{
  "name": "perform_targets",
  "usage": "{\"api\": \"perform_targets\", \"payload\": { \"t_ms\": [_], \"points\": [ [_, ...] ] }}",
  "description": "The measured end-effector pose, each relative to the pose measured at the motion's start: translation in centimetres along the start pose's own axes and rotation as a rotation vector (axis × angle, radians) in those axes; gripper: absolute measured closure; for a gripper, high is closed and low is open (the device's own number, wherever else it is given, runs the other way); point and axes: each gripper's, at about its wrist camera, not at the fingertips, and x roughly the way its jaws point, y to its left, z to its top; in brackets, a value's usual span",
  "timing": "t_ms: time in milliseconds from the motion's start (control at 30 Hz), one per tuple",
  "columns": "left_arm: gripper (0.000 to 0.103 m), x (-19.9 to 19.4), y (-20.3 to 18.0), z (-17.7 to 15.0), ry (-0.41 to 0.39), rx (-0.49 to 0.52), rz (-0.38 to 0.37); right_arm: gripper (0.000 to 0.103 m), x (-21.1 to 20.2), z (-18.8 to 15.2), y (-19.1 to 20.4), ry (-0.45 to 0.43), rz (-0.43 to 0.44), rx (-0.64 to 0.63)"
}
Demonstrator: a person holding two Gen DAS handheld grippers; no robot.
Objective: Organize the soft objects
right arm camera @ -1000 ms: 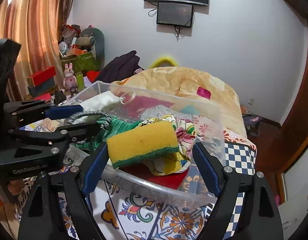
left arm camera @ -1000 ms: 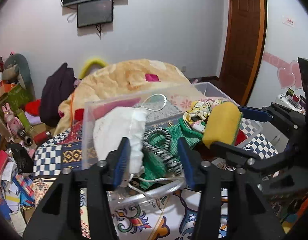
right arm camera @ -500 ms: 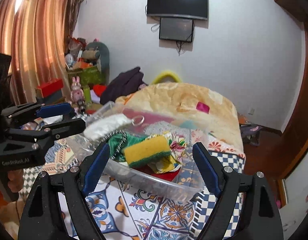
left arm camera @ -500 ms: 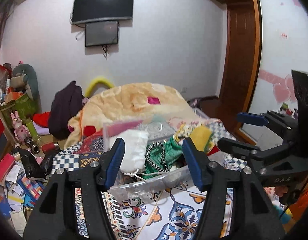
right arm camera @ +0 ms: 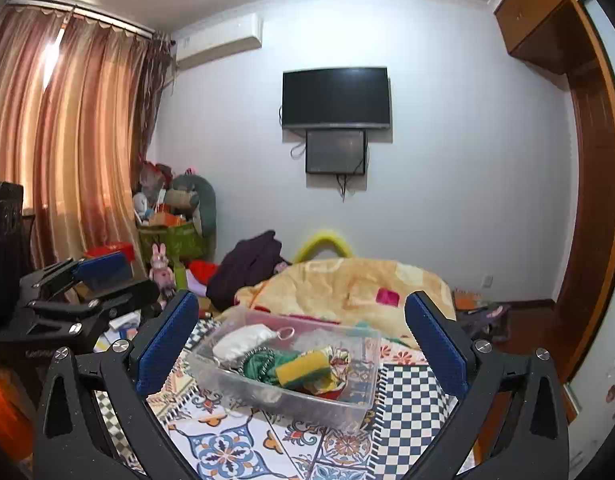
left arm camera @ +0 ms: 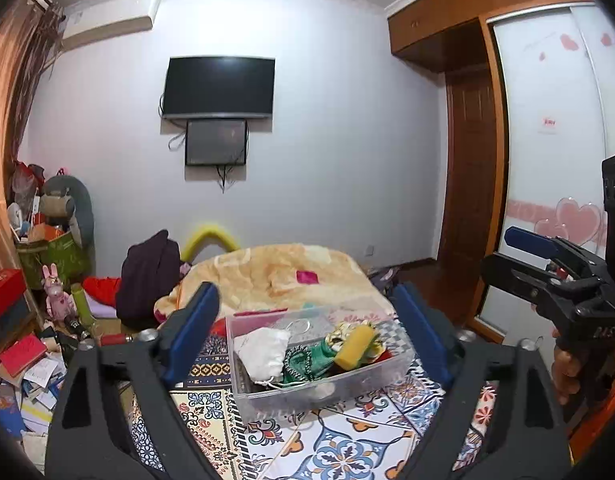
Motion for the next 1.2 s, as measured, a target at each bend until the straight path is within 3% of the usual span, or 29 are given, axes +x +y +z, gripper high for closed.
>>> {"api": "perform_targets", "payload": {
  "t_ms": [167,1200],
  "points": [
    [0.001,-1.9,-0.6,0.3,-0.048,0.015,0.027,0.000,-1.0,0.3,0.2,-0.032,0.002,0.024],
    [0.000,-2.6,-0.6,-0.2,-0.045,0.001,0.024,0.000,-1.8,-0.7,0.4,-0.051,0.022,0.031]
  ]
}}
